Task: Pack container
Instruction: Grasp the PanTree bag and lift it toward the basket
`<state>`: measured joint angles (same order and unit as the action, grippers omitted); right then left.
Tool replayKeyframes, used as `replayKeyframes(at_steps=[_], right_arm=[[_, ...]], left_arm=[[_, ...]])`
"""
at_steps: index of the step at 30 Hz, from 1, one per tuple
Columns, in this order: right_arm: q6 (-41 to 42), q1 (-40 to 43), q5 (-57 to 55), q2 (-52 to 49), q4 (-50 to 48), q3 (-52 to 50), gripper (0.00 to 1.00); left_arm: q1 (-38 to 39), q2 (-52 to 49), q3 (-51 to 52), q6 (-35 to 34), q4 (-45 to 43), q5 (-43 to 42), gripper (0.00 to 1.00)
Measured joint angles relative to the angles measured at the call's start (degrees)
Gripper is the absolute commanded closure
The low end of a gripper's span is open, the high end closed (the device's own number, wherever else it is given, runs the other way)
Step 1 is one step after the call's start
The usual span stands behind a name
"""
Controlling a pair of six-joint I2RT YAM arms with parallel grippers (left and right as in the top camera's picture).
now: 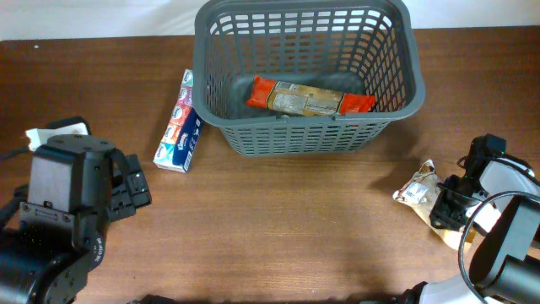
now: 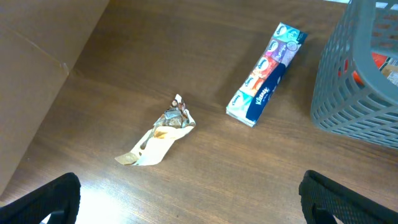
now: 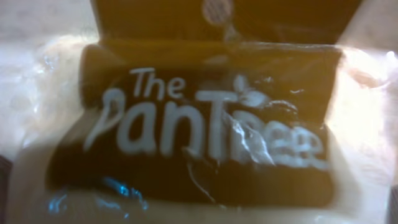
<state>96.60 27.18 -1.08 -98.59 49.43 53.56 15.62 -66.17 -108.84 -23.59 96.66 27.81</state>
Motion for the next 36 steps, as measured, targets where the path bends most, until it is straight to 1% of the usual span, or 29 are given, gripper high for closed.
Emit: replayKeyframes(at_steps=[1, 7, 8, 12, 17, 22, 23, 24, 25, 26, 28, 32, 34, 36], right_arm=[[-0.57, 0.0, 0.04, -0.11, 0.2, 0.02, 0.93], [-1.27, 0.0, 0.74, 0.52, 0.59, 0.96, 0.94], [-1.42, 0.02, 0.92, 0.46, 0.44, 0.96, 0.96], [-2.34, 0.26, 2.27, 0.44, -0.52, 0.83, 0.96], [-8.57, 0.33, 7.37, 0.37, -7.52, 0.96, 0.96], [-18.47, 0.33, 12.7, -0.63, -12.52, 4.11, 0.96], [-21.05, 0.31, 13.33, -0.7, -12.66, 5.53, 0.96], [-25.59, 0.31, 13.94, -0.7, -12.35, 8.44, 0.96], [-26.71, 0.33, 14.14, -0.7, -12.44, 9.31, 0.96], [-29.53, 0.31, 14.51, -0.68, -12.31, 11.61, 0.96], [-38.16, 0.33, 15.87, -0.5, -11.56, 20.28, 0.96], [-48.24, 0.33, 18.69, 0.55, -10.01, 31.56, 0.96], [-55.98, 0.33, 23.63, 1.99, -9.9, 40.7, 0.96], [-59.93, 0.33, 27.67, 2.54, -9.46, 46.1, 0.96]], left_arm=[[0.0, 0.0, 0.0, -0.02, 0.0, 0.0, 0.0], [0.0, 0.0, 0.0, 0.0, -0.02, 0.0, 0.0], [0.0, 0.0, 0.0, 0.0, -0.02, 0.0, 0.0], [0.0, 0.0, 0.0, 0.0, -0.02, 0.0, 0.0], [0.0, 0.0, 0.0, 0.0, -0.02, 0.0, 0.0], [0.0, 0.0, 0.0, 0.0, -0.02, 0.0, 0.0], [0.0, 0.0, 0.0, 0.0, -0.02, 0.0, 0.0], [0.0, 0.0, 0.0, 0.0, -0.02, -0.02, 0.0], [0.0, 0.0, 0.0, 0.0, -0.02, -0.02, 0.0], [0.0, 0.0, 0.0, 0.0, -0.02, 0.0, 0.0], [0.0, 0.0, 0.0, 0.0, 0.0, -0.02, 0.0], [0.0, 0.0, 0.0, 0.0, 0.0, 0.0, 0.0], [0.0, 0.0, 0.0, 0.0, 0.0, 0.0, 0.0], [0.0, 0.0, 0.0, 0.0, 0.0, 0.02, 0.0]])
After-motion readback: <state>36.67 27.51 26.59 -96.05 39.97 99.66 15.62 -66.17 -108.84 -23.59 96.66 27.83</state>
